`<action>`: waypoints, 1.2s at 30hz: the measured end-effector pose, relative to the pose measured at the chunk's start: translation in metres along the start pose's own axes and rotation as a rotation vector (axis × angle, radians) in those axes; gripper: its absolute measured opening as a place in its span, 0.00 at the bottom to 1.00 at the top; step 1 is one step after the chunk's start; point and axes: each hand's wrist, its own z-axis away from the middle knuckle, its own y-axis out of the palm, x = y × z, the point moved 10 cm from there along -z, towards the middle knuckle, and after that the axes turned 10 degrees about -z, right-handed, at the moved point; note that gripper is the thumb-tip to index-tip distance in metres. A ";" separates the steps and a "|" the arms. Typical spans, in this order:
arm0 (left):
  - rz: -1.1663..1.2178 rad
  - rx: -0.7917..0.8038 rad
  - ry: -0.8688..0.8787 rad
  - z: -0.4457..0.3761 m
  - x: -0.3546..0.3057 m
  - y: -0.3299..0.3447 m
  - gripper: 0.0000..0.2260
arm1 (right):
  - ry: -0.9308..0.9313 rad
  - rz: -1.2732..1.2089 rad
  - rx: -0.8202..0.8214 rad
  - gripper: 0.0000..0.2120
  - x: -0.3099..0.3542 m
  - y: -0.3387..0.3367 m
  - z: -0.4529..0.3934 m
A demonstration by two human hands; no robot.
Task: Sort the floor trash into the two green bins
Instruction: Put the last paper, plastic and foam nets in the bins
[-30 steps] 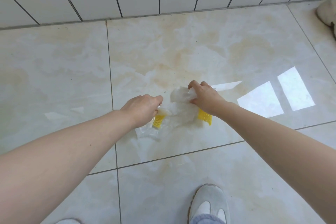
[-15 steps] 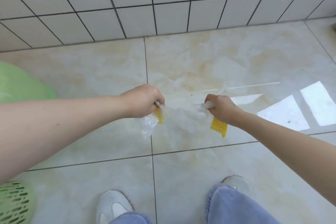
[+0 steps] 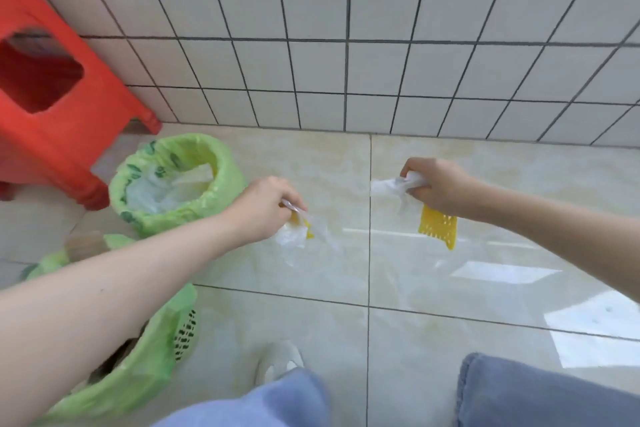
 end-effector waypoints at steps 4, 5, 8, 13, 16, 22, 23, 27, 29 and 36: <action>0.077 -0.088 -0.115 0.047 0.052 -0.043 0.15 | -0.123 0.030 0.083 0.04 0.079 0.024 0.004; 0.089 -0.112 -0.145 0.057 0.066 -0.052 0.16 | -0.155 0.036 0.112 0.04 0.096 0.033 0.005; 0.139 -0.198 -0.253 0.090 0.108 -0.078 0.19 | -0.228 0.069 0.188 0.05 0.140 0.066 0.005; 0.186 -0.262 -0.387 0.138 0.159 -0.100 0.21 | -0.335 0.109 0.281 0.07 0.204 0.116 -0.003; 0.201 -0.319 -0.434 0.166 0.180 -0.111 0.18 | -0.387 0.108 0.306 0.07 0.243 0.143 -0.009; 0.188 -0.404 -0.551 0.224 0.220 -0.130 0.17 | -0.441 0.048 0.336 0.08 0.308 0.182 -0.011; 0.183 -0.424 -0.580 0.232 0.228 -0.135 0.16 | -0.443 0.029 0.336 0.07 0.317 0.186 -0.011; 0.167 -0.536 -0.700 0.264 0.254 -0.152 0.13 | -0.442 -0.018 0.339 0.10 0.346 0.206 -0.008; 0.168 -0.592 -0.754 0.279 0.266 -0.154 0.14 | -0.432 -0.044 0.344 0.12 0.358 0.216 -0.006; 0.149 -0.574 -0.803 0.294 0.277 -0.142 0.12 | -0.437 -0.088 0.355 0.13 0.376 0.243 -0.004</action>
